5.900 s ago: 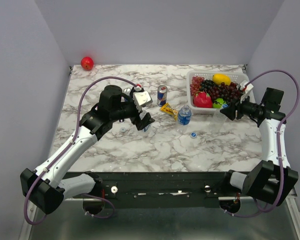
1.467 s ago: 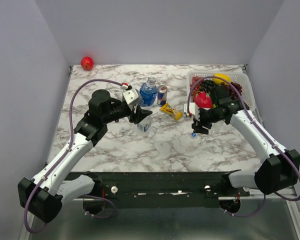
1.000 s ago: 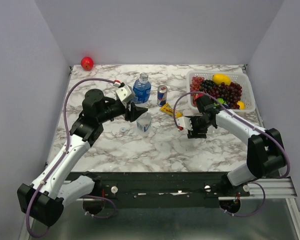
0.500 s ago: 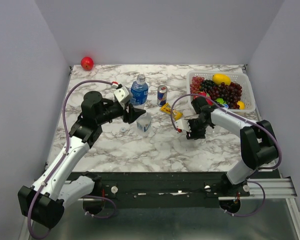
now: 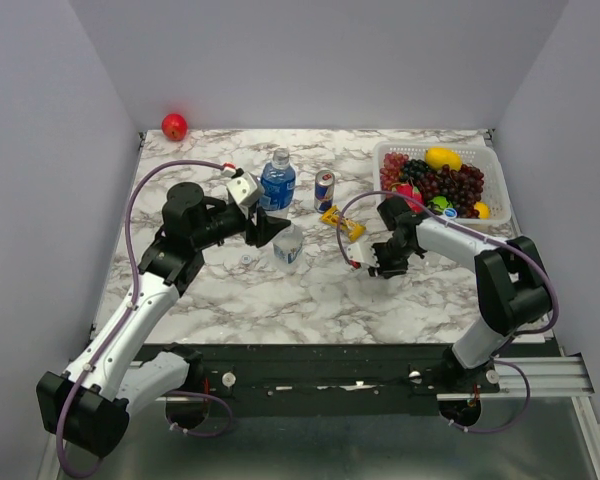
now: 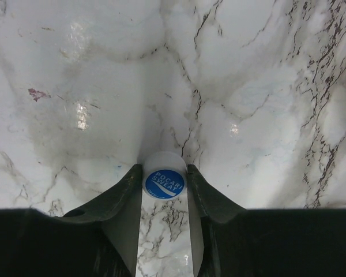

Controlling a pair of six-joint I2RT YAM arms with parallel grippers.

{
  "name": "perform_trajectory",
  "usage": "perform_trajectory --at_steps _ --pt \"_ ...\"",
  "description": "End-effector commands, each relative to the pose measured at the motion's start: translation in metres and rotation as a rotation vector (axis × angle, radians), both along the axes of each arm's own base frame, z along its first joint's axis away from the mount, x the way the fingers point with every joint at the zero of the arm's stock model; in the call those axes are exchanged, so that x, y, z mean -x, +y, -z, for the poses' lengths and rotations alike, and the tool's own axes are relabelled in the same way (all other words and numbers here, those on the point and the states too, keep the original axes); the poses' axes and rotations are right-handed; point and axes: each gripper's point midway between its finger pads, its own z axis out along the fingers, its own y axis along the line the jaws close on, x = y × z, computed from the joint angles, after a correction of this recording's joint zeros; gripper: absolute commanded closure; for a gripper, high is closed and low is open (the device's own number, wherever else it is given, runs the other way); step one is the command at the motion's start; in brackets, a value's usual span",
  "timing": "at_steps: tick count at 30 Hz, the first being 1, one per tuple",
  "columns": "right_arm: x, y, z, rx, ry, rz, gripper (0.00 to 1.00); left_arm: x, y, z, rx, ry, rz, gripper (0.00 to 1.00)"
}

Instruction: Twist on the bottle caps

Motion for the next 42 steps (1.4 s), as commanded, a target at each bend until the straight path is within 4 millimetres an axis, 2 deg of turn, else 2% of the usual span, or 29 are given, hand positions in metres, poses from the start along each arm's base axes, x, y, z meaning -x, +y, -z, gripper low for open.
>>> perform_trajectory --at_steps 1,3,5,6,7,9,11,12,13,14,18,21,25,30,38,42 --pt "0.003 -0.003 -0.011 0.014 -0.021 -0.019 0.67 0.004 -0.003 0.002 0.005 -0.016 0.038 1.00" --pt "0.005 0.001 -0.029 -0.017 -0.030 -0.004 0.71 0.007 -0.005 0.003 -0.003 -0.026 0.064 1.00" --pt "0.015 0.012 -0.064 -0.105 -0.015 0.028 0.72 0.010 -0.010 0.002 -0.025 -0.056 0.091 1.00" --pt "0.010 0.021 -0.092 -0.165 -0.038 0.066 0.72 0.012 -0.012 0.002 -0.041 -0.072 0.106 1.00" --pt "0.028 0.029 -0.117 -0.240 -0.001 0.064 0.72 0.018 -0.018 0.004 -0.066 -0.069 0.139 1.00" --pt "0.042 0.040 -0.159 -0.344 0.008 0.084 0.72 0.025 -0.026 0.009 -0.116 -0.112 0.192 1.00" --pt "0.060 0.054 -0.219 -0.491 -0.006 0.069 0.72 0.042 -0.040 0.020 -0.171 -0.120 0.277 1.00" --pt "0.068 0.056 -0.237 -0.531 0.006 0.084 0.72 0.047 -0.045 0.026 -0.192 -0.116 0.305 1.00" --pt "0.076 0.061 -0.267 -0.598 -0.006 0.067 0.71 0.055 -0.050 0.038 -0.218 -0.091 0.338 1.00" --pt "0.082 0.062 -0.281 -0.628 -0.014 0.067 0.71 0.066 -0.059 0.043 -0.231 -0.093 0.382 1.00" --pt "0.110 0.061 -0.333 -0.737 -0.083 0.036 0.69 0.082 -0.072 0.073 -0.306 -0.088 0.452 1.00" --pt "0.122 0.059 -0.348 -0.755 -0.139 -0.010 0.68 0.089 -0.075 0.091 -0.367 -0.087 0.483 1.00" --pt "0.133 0.061 -0.342 -0.720 -0.164 -0.082 0.68 0.093 -0.077 0.113 -0.458 -0.063 0.527 1.00" --pt "0.140 0.074 -0.331 -0.701 -0.168 -0.154 0.67 0.087 -0.082 0.111 -0.450 -0.072 0.511 1.00" --pt "0.122 0.090 -0.318 -0.666 -0.211 -0.169 0.68 0.085 -0.085 0.103 -0.443 -0.095 0.517 1.00" --pt "0.109 0.097 -0.318 -0.663 -0.227 -0.148 0.68 0.086 -0.085 0.101 -0.439 -0.101 0.526 1.00"
